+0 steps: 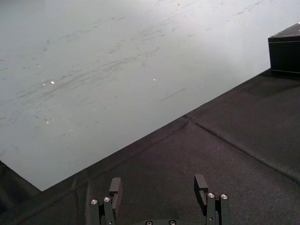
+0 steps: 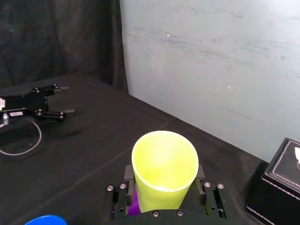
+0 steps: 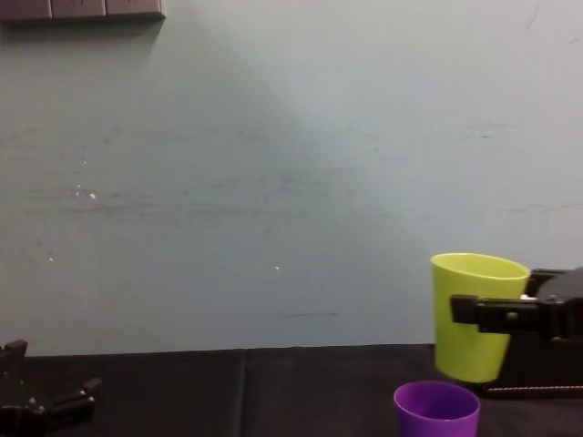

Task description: Stack the three plastic cups sequentially using one hand.

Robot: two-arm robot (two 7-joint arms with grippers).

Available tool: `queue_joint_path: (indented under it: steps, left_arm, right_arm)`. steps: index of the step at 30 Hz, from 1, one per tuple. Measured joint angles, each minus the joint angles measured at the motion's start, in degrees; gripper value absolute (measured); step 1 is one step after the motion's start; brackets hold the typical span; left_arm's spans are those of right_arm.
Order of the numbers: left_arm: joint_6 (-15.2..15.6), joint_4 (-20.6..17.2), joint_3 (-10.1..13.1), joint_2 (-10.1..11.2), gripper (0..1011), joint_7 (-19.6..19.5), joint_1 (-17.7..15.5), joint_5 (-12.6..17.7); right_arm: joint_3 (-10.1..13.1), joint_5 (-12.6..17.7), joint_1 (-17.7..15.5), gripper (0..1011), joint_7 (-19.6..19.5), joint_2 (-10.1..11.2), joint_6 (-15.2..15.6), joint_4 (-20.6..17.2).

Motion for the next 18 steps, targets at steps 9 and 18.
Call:
queue_joint_path:
  steps: [9,18]
  left_arm:
    - [0.0,0.0,0.0,0.0,1011,0.0,0.0,0.0]
    - [0.0,0.0,0.0,0.0,1011,0.0,0.0,0.0]
  right_arm:
    - [-3.1,-2.3,3.3,733,-0.3,-1.9,1.2,2.5]
    - [-4.1,-3.5,3.5,733,-0.3,-2.3,1.3,3.1]
